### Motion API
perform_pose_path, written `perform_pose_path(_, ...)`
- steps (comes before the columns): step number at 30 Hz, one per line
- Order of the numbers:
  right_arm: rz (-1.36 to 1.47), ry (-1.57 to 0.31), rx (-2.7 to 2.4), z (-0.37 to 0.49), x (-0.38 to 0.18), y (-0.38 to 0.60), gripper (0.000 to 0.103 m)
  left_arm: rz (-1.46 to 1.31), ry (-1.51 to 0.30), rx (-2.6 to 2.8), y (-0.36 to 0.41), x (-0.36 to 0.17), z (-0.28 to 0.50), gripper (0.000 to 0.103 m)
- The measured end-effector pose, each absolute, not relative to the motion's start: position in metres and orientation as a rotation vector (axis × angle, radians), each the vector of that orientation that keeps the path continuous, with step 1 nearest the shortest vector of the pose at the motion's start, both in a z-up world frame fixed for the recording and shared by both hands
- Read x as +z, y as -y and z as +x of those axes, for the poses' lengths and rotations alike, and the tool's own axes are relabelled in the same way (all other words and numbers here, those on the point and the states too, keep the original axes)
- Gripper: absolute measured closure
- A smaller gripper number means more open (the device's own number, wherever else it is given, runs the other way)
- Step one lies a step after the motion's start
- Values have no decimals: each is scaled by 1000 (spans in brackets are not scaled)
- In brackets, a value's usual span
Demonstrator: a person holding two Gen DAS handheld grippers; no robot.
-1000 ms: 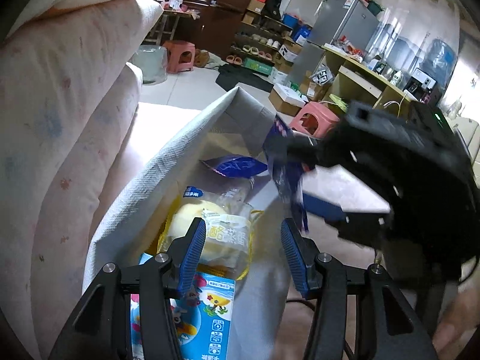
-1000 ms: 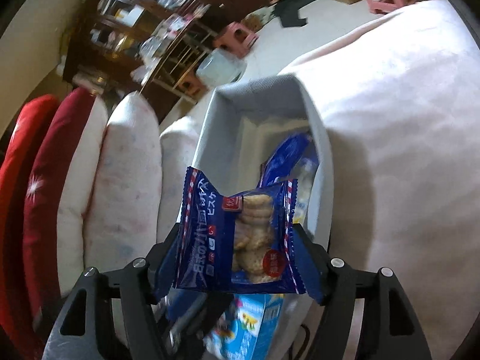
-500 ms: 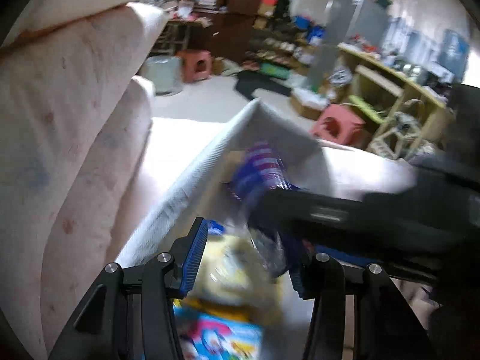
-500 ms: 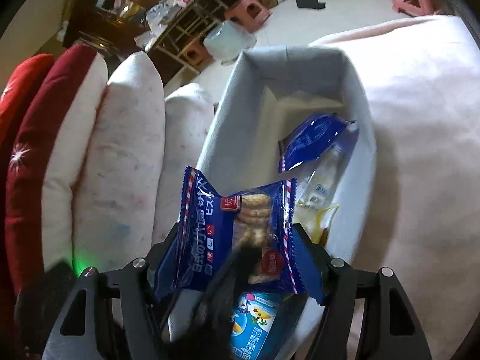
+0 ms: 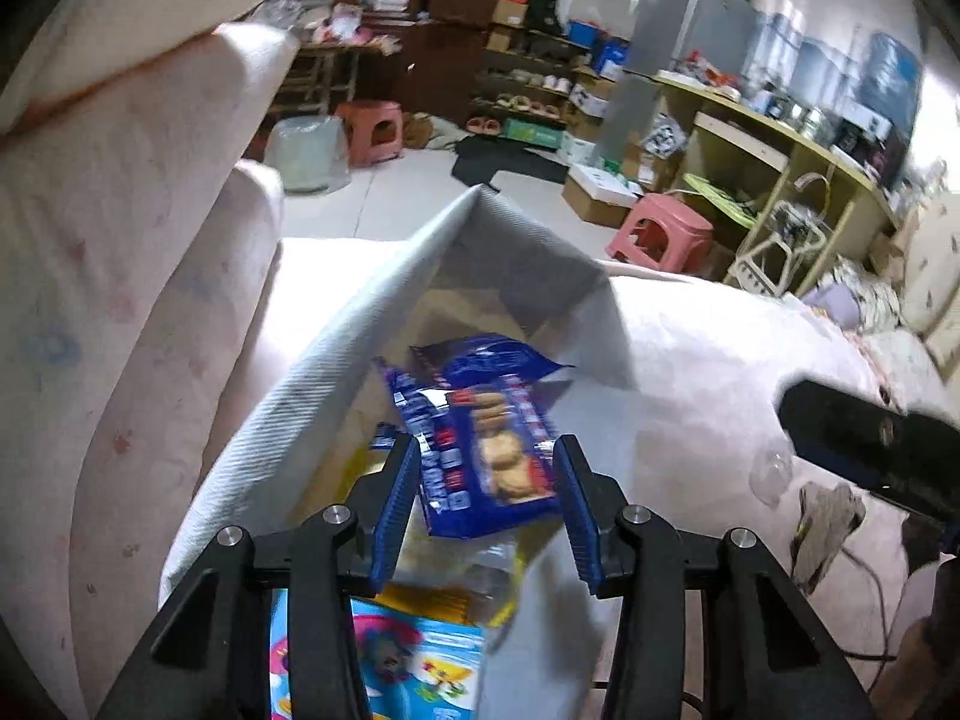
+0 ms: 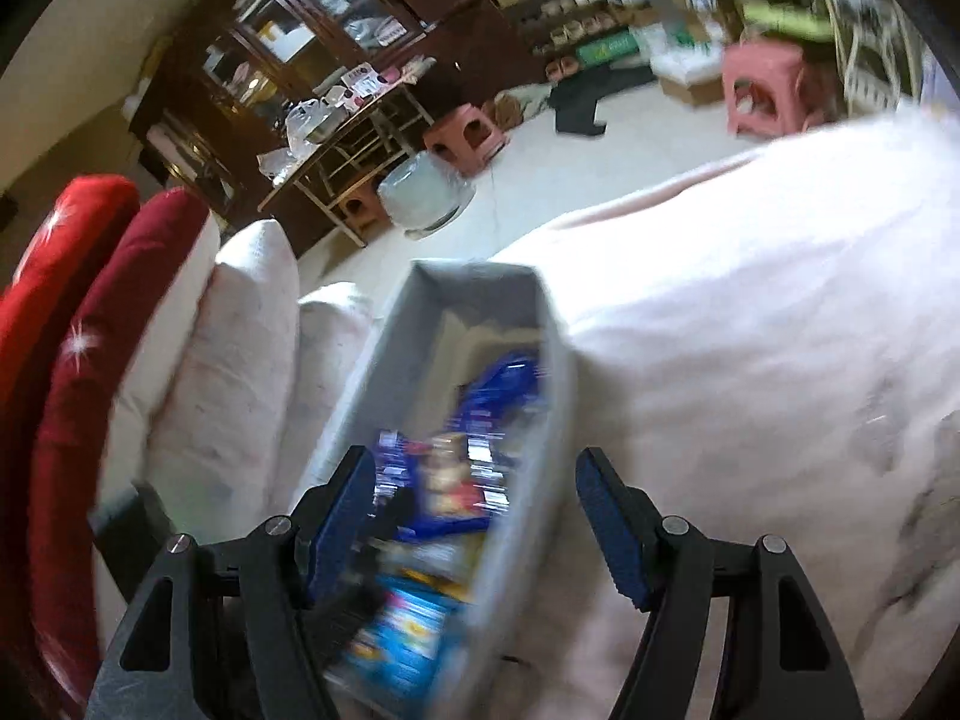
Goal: Organize objects
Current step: 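Move the right gripper to the grey plaid cloth and grasp it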
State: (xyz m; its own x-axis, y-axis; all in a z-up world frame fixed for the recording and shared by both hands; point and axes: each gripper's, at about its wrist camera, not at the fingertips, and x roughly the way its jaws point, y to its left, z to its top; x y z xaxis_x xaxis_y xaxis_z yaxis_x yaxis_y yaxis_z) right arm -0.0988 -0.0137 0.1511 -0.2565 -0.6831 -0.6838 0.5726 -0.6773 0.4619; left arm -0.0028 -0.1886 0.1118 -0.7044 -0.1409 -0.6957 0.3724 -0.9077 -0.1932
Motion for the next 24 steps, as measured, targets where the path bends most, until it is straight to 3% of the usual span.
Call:
perform_pose_path(12, 1082, 7, -2148, -82, 138, -158, 34, 1103, -295, -2834, 105, 116, -24, 58)
perform_pose_path(19, 997, 39, -2500, -76, 168, -290, 34, 1216, -211, -2880, 58, 99, -37, 58)
perform_pose_path(24, 948, -69, -2760, -78, 186, -356, 34, 1275, -160, -2908, 26, 84, -39, 58)
